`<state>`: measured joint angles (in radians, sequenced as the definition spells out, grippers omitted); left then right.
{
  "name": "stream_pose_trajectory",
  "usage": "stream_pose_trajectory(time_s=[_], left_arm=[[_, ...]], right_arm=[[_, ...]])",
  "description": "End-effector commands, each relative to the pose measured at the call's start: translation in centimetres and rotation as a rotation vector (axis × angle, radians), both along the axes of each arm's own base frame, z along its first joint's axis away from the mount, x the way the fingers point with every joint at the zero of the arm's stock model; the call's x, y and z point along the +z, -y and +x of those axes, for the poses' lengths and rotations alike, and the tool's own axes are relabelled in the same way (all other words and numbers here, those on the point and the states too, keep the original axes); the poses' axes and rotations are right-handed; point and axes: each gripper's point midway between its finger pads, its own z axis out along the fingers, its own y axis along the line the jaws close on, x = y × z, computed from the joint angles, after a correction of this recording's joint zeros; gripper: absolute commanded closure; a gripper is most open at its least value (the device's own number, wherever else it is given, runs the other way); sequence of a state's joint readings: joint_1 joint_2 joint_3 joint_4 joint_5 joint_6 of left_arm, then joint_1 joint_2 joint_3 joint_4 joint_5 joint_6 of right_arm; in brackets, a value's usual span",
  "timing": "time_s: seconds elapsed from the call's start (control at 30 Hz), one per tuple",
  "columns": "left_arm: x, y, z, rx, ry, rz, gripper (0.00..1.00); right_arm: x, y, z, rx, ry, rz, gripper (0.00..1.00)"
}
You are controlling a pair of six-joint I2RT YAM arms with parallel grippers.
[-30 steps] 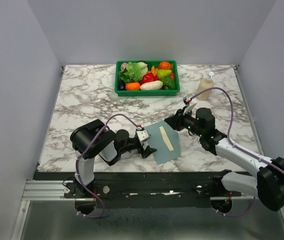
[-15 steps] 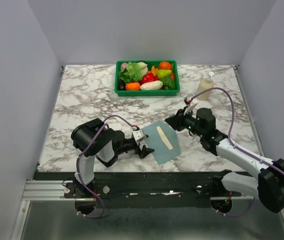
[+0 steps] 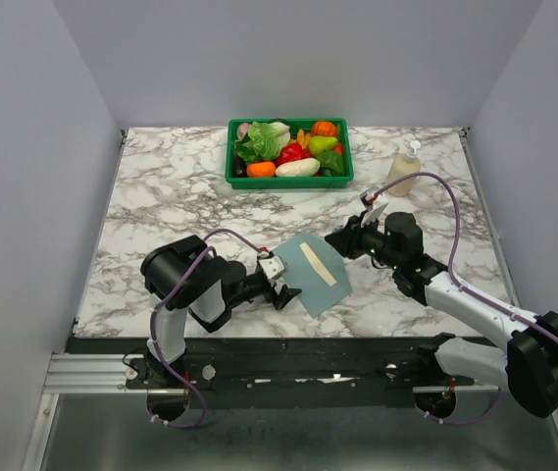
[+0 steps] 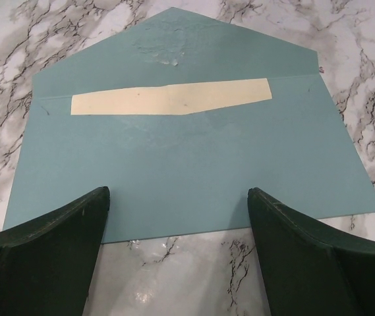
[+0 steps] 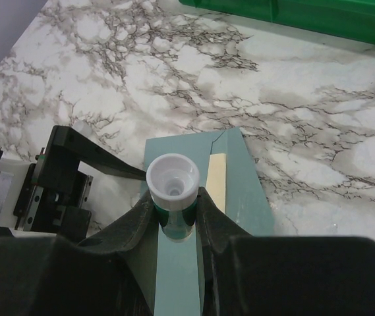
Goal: Place the letter into the envelope and seal it
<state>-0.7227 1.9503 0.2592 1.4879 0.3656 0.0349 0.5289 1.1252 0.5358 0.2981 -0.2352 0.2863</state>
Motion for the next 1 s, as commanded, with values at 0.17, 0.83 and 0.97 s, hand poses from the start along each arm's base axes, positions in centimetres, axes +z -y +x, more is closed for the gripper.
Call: stream_pose_trajectory(time_s=[0.17, 0.83, 0.97], left_arm=[[-0.7, -1.8, 0.5, 0.099, 0.021, 0.014, 0.07], [-1.0, -1.4, 0.1, 0.075, -0.008, 0.005, 0.06], [-1.2, -1.4, 0.2, 0.073, -0.011, 0.017, 0.05]], right_arm=[[-0.3, -0.6, 1.2, 0.015, 0.074, -0.01, 0.99], [-2.6, -6.4, 3.8, 0.128, 0.188, -0.027, 0.99], [-3.5, -7.2, 4.0, 0.12, 0.222, -0.063, 0.99]])
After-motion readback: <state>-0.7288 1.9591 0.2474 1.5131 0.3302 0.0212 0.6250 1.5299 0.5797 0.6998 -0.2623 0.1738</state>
